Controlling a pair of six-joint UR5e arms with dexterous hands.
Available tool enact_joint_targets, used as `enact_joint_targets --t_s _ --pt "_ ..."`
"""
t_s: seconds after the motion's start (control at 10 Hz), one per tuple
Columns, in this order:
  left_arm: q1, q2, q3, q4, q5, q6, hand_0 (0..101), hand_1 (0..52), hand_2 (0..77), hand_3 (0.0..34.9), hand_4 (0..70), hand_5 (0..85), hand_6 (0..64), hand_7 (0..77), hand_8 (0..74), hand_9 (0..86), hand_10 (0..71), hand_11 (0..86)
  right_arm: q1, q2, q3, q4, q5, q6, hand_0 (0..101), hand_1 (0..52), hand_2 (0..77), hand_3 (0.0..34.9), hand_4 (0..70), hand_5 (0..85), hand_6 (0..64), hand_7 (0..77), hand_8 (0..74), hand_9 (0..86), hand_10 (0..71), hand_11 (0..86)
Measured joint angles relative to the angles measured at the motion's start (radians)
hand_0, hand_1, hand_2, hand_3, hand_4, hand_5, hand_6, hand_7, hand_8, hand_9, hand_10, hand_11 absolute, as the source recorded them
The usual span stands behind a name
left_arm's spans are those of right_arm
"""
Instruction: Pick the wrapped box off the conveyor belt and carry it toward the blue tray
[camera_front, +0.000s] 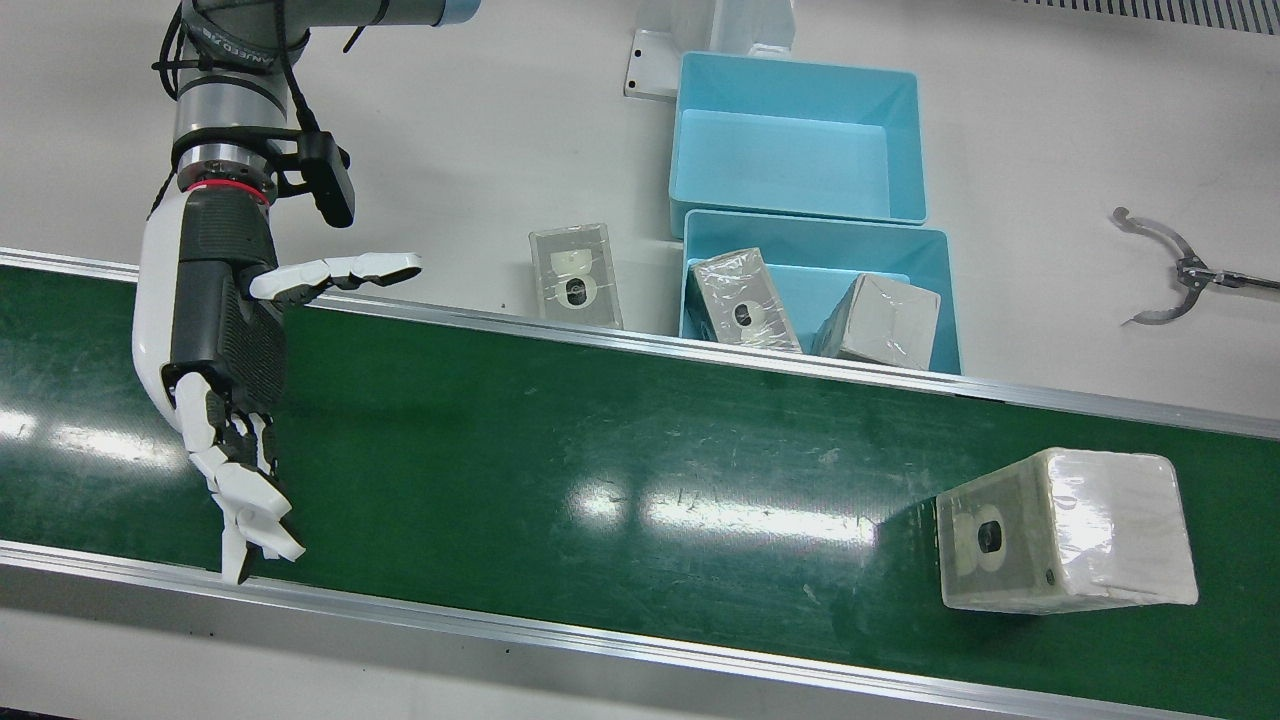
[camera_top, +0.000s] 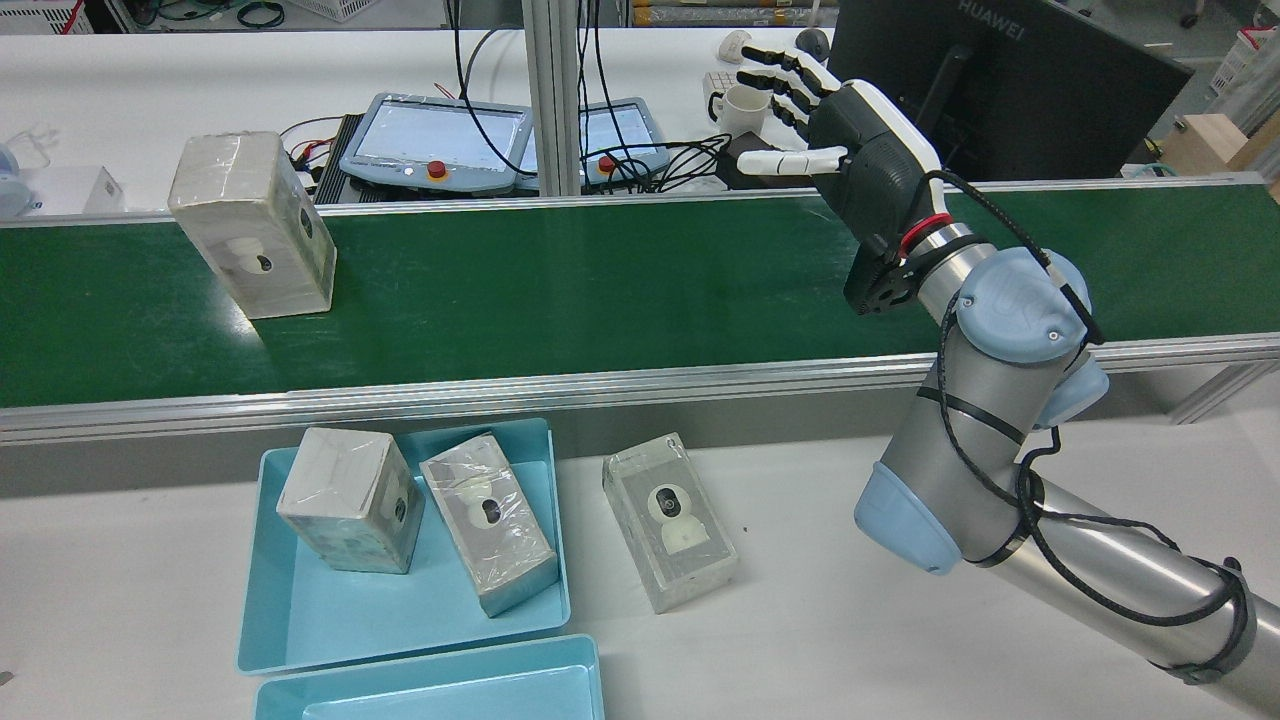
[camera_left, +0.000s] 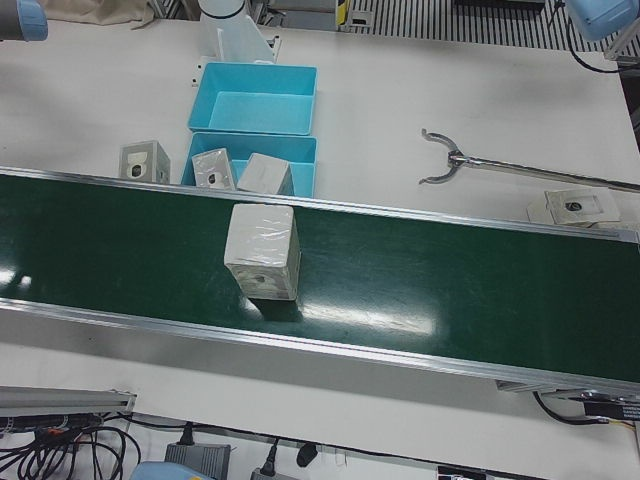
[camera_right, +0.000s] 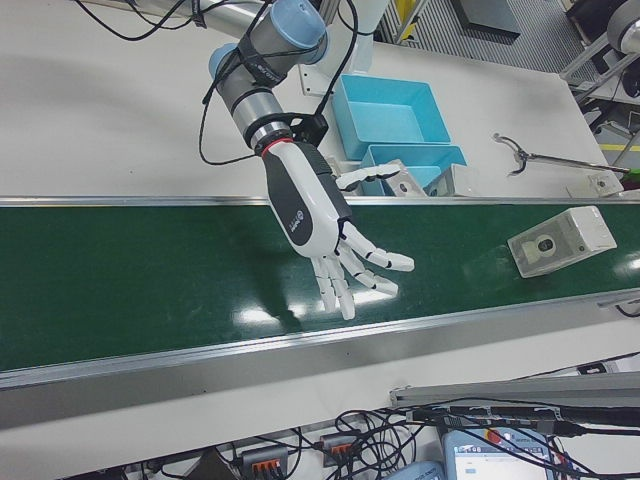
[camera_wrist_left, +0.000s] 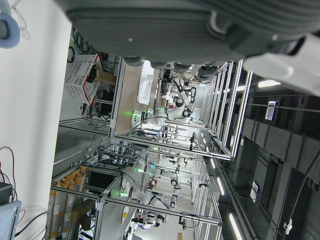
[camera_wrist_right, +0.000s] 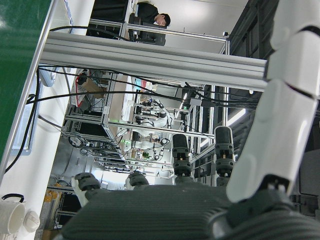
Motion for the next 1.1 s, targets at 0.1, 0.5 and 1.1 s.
enact_joint_targets --t_s 0.1,0.5,1.1 --pt "0.000 0.000 0.000 0.000 0.000 0.000 0 0.0 0.5 0.0 0.0 0.5 0.5 0.5 0.5 0.0 0.5 0.0 0.005 -0.002 0.000 0.000 0.000 0.000 42 9.3 10.9 30.1 8.7 22.9 0.0 20.2 0.0 2.2 2.7 4.4" --pt "0.000 0.000 0.000 0.000 0.000 0.000 0 0.0 0.5 0.0 0.0 0.5 0.0 0.5 0.5 0.0 0.5 0.0 0.009 -0.013 0.000 0.000 -0.002 0.001 41 9.3 11.4 30.1 9.3 22.9 0.0 21.3 0.0 2.7 2.7 4.9" --pt "0.000 0.000 0.000 0.000 0.000 0.000 0 0.0 0.5 0.0 0.0 0.5 0.0 0.5 0.5 0.0 0.5 0.0 0.006 -0.011 -0.011 0.000 -0.002 0.001 41 9.3 13.1 30.1 12.5 24.0 0.0 22.4 0.0 2.7 4.4 5.4"
